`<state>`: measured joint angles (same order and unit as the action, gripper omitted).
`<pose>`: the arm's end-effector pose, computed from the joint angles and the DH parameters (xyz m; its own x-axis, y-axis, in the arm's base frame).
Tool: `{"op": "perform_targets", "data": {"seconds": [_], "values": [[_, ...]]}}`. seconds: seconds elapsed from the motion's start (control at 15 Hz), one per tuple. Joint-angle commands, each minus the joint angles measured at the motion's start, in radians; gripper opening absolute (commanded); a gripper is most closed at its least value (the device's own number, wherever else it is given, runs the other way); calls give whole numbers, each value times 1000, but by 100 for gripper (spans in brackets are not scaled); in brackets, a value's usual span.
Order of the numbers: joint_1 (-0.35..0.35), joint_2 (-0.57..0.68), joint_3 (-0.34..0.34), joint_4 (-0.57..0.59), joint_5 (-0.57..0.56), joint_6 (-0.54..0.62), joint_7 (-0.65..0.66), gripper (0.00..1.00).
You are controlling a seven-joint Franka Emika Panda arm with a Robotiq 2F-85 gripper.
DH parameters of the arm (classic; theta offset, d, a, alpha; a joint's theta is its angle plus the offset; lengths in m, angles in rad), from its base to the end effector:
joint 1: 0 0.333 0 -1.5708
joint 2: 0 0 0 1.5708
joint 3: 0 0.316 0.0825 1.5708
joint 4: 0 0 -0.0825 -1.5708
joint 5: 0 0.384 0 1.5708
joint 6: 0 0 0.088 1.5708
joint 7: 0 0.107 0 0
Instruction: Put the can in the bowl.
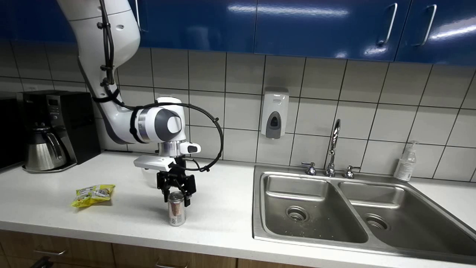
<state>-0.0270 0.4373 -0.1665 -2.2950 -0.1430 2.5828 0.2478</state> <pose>0.4991 -0.1004 0.1489 0.9444 -0.3065 -0.1195 -0.2862 -0.9446 0.1609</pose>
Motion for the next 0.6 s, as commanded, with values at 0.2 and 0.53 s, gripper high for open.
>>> {"op": "perform_targets", "data": {"seconds": [0.2,0.53], "values": [[-1,22,-5,20,2,44,-29,41],[20,-6,-27,8,-10,47,12,40]]}}
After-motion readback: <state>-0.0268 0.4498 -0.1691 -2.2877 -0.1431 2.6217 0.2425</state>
